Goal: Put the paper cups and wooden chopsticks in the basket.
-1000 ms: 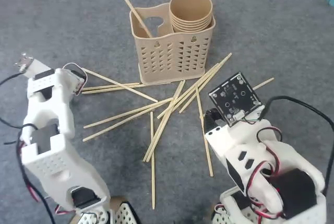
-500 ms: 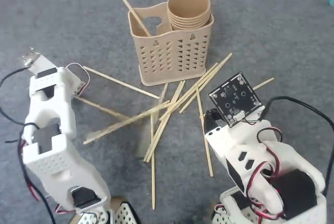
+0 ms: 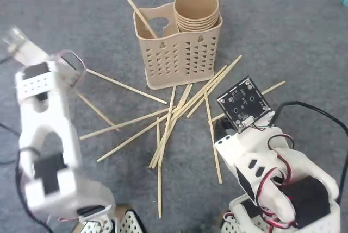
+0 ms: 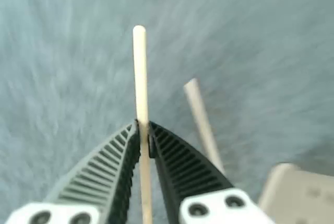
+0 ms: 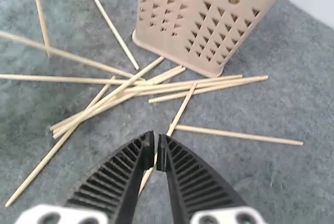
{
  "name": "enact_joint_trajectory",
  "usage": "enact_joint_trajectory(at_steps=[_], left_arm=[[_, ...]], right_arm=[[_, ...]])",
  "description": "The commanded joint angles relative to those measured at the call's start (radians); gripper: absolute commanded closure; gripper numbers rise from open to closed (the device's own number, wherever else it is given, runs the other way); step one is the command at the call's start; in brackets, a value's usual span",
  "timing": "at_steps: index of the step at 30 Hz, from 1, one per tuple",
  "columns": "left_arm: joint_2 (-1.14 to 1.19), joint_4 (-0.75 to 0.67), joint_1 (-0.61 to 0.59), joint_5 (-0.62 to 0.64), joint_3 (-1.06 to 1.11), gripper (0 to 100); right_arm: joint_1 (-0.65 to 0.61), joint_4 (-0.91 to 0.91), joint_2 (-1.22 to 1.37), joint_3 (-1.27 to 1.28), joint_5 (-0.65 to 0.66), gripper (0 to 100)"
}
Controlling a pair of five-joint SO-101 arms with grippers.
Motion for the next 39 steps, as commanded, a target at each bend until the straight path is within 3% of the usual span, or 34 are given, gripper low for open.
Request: enact_joint_trajectory(at_steps=[1,11,19,23,26,28,32,39], left_arm=[[-0.331,0.003,-0.002,-0.100,-0.018,99],[-0.598,-0.137,0.003,-0.227,-0.016,99],[-0.680,-0.445,0.017,-0.236,0.002,99],[-0.729,-0.698,0.066,-0.239,0.142,99],[-0.806,-0.985,0.130,-0.311,0.348,99],[-0.882,-1.100,0.186,-0.387,0.479,99],[-1.013,-1.112,0.292,-0.466,0.621,99],[-1.014,-1.117,0.443,-0.466,0.549,99]], right_arm=[[-0.002,0.059,-0.007,0.002,0.002,97.0],[0.004,0.111,-0.007,0.212,0.000,97.1],[0.005,0.053,-0.007,0.308,0.011,97.1],[0.021,0.019,0.001,0.331,0.017,97.2],[0.139,-0.148,-0.002,0.422,0.101,97.2],[0.249,-0.308,0.004,0.508,0.130,97.2],[0.389,-0.570,-0.005,0.677,0.072,97.2],[0.412,-0.839,-0.005,0.908,-0.227,97.2]])
